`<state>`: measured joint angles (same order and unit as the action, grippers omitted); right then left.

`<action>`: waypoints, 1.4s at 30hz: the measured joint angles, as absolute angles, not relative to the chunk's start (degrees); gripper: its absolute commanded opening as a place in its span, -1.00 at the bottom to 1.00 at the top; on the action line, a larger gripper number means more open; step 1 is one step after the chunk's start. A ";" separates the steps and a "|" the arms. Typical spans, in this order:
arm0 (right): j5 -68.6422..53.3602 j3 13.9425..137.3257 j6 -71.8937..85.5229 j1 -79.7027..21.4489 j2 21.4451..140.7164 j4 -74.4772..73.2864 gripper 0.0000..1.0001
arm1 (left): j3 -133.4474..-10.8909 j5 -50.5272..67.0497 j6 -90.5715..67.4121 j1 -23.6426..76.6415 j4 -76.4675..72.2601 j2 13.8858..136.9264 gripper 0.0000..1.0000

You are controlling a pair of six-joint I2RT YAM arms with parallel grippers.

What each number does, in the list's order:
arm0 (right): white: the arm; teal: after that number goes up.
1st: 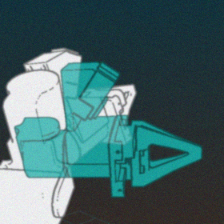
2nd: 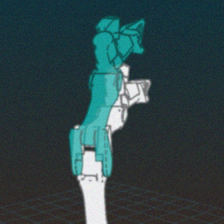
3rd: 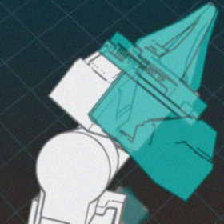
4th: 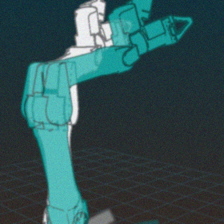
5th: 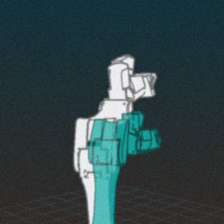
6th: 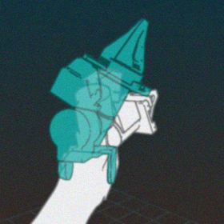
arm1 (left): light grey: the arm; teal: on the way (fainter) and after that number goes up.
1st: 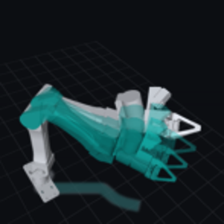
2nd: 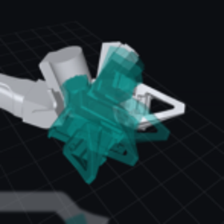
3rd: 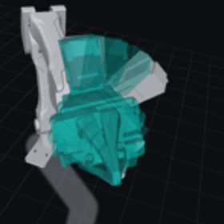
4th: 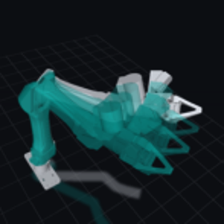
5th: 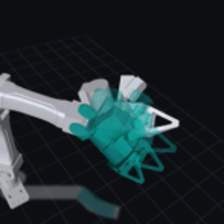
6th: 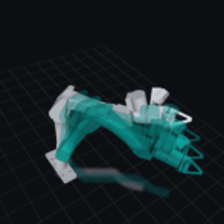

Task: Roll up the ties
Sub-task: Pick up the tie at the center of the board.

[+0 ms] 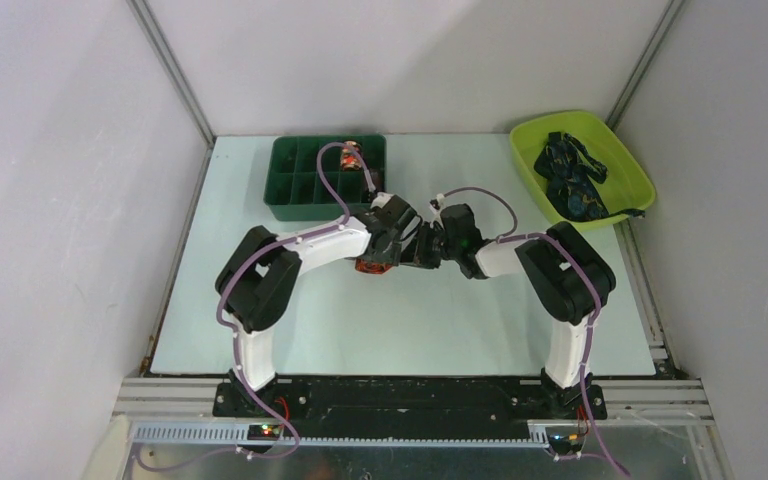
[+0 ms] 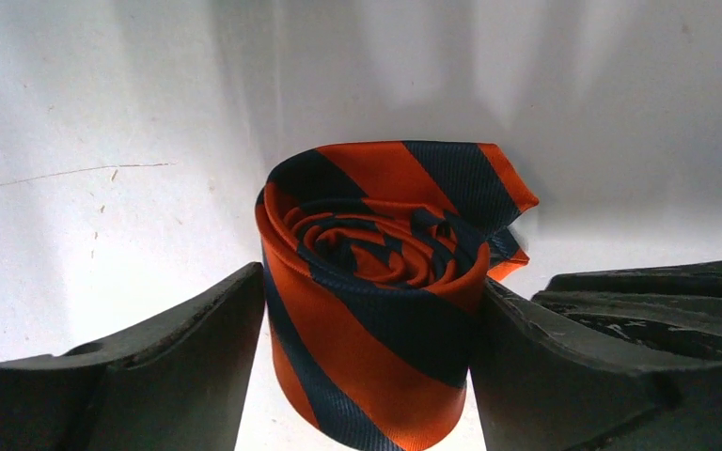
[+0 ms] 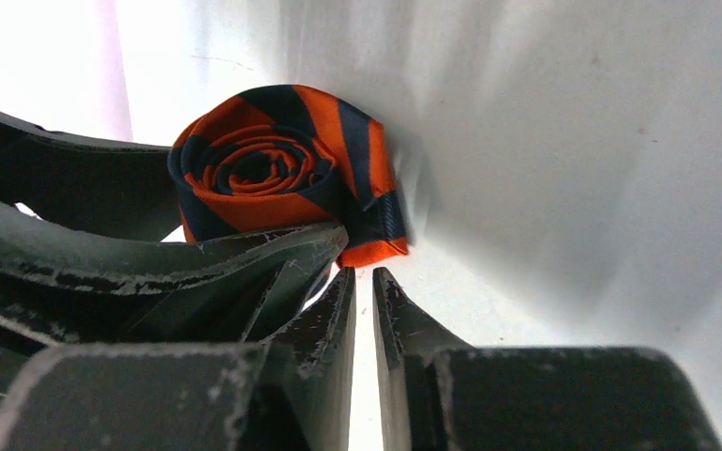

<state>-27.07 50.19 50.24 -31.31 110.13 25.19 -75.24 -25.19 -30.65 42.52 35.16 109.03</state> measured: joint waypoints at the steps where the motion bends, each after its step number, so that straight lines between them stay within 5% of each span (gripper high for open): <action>1: -26.76 50.19 50.00 -31.22 110.02 24.84 -0.70 | -75.24 -25.23 -30.83 42.52 35.16 109.21 0.53; 25: -23.97 48.16 46.04 -27.55 102.50 20.73 -0.69 | -75.48 -27.00 -31.48 42.61 35.29 111.13 -0.06; 32: -23.53 48.14 45.32 -27.51 102.50 20.21 -0.68 | -75.48 -27.75 -31.46 42.65 35.24 111.04 -0.59; 37: -23.29 48.14 44.77 -27.00 102.45 20.21 -0.55 | -75.42 -28.71 -31.40 42.63 35.75 109.27 -0.97; 42: -23.09 49.32 44.25 -26.48 102.56 18.61 -0.20 | -75.37 -30.02 -31.16 42.63 37.34 103.63 -1.00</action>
<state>-23.09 49.32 44.25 -26.48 102.56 18.61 -75.37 -30.02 -31.16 42.63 37.34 103.63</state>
